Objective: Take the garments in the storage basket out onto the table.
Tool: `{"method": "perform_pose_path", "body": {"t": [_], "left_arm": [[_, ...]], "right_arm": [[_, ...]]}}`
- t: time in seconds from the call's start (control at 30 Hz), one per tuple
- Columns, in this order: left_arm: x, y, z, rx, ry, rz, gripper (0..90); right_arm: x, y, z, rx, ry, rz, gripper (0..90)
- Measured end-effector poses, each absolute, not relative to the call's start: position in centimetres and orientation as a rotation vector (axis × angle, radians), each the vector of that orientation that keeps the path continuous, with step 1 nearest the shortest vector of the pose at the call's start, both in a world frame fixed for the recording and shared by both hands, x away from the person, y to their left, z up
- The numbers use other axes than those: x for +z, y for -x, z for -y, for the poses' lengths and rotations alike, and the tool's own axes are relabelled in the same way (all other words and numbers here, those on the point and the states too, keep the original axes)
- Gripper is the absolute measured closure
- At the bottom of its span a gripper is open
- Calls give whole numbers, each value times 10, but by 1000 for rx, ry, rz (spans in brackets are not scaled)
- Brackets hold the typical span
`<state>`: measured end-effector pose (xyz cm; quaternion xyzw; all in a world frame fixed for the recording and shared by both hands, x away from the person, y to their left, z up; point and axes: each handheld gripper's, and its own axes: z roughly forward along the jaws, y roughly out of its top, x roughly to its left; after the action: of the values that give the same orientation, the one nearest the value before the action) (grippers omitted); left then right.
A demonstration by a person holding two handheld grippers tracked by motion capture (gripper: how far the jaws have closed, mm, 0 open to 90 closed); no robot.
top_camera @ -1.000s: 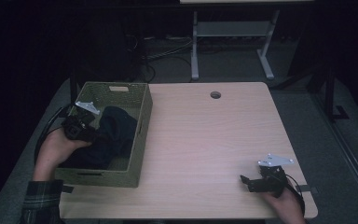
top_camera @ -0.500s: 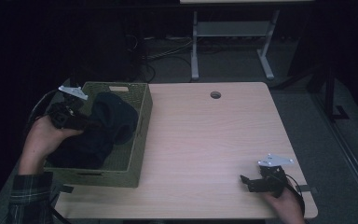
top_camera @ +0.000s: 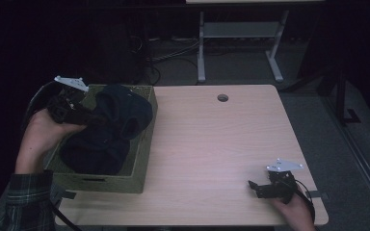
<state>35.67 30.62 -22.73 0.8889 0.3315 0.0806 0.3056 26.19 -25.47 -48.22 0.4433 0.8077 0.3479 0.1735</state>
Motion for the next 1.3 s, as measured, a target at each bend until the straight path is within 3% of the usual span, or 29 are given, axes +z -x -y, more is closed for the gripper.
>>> {"method": "perform_pose_path", "body": {"t": [1.3], "left_arm": [[-152,-356,-223,279,-2314,-689,752]], "right_arm": [[-482,-262,255,987,-1260,-2290,80]]}}
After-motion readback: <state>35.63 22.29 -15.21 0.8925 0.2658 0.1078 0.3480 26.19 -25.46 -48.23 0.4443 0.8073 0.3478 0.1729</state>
